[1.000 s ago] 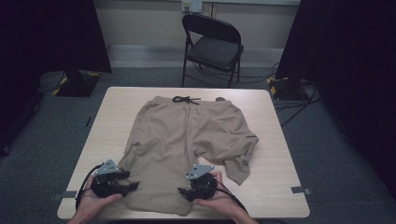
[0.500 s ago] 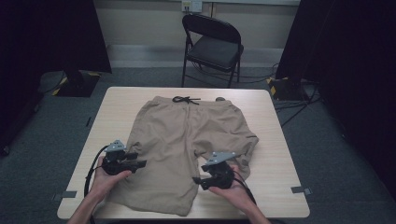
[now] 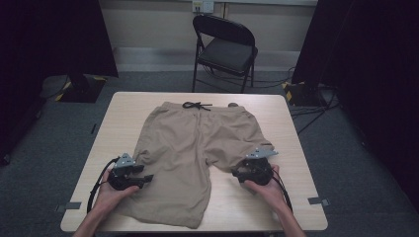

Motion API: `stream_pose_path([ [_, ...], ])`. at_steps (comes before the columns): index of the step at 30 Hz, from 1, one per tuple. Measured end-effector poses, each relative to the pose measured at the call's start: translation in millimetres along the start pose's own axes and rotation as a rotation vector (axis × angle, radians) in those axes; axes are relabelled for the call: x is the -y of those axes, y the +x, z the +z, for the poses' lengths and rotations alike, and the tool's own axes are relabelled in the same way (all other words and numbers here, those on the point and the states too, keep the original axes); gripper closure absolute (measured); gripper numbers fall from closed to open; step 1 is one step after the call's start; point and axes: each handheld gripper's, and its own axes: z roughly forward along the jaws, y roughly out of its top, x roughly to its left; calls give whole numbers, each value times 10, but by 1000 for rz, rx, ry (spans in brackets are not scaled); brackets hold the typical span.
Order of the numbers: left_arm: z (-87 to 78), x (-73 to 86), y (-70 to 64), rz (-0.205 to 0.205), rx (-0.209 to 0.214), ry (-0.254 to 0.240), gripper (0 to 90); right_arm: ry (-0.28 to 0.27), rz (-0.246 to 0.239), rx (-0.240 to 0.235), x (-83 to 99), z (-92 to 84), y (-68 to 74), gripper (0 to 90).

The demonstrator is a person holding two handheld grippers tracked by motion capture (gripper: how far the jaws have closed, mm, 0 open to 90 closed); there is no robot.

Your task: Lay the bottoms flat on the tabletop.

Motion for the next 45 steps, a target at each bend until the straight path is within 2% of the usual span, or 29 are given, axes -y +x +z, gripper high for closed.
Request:
stream_pose_path([
  [1, 0, 3, 1, -1, 2, -2, 407, -7, 6, 29, -5, 8, -42, 377],
  [3, -4, 14, 3, 3, 0, -9, 408, -20, 22, 36, 12, 10, -95, 373],
  [5, -5, 19, 3, 7, 0, -10, 408, -5, 10, 66, 53, 12, -132, 365],
  [11, -5, 29, 0, 20, -8, -16, 406, 16, 22, 107, 166, 54, -233, 334],
  [13, -3, 33, -2, 13, -3, -22, 404, 13, 23, 109, 187, 78, -234, 358],
  [14, -1, 33, -4, 9, -4, -24, 404, 11, 17, 112, 185, 83, -217, 432],
  [17, -4, 32, -11, 12, -10, -18, 403, 7, 0, 81, 171, 78, -132, 703],
  [21, -3, 32, -14, 12, -10, -19, 399, 19, -33, -12, 146, 69, 0, 811],
  [23, -4, 33, -11, 8, -7, -18, 399, 8, -46, -51, 114, 43, 70, 823],
  [27, -3, 33, -2, 3, -4, -24, 398, -56, -52, -105, -17, -84, 171, 830],
  [29, -2, 33, -3, 3, -3, -24, 398, -118, -38, -133, -133, -195, 193, 832],
  [32, -3, 32, -11, 7, -5, -18, 395, -182, -36, -153, -263, -299, 205, 834],
  [35, 0, 33, -10, 4, -3, -21, 392, -252, -17, -177, -428, -350, 185, 837],
  [37, -3, 32, -10, 7, -3, -18, 392, -276, -11, -182, -520, -342, 176, 837],
  [39, -2, 32, -10, 7, -3, -19, 391, -313, 22, -222, -672, -297, 151, 838],
  [40, -1, 33, -8, 6, -2, -20, 391, -321, 26, -227, -743, -271, 152, 838],
  [43, -2, 33, -3, 2, -2, -23, 390, -336, 34, -264, -931, -167, 186, 839],
  [45, -2, 33, -3, 2, -1, -24, 390, -330, 27, -286, -1046, -69, 262, 838],
])
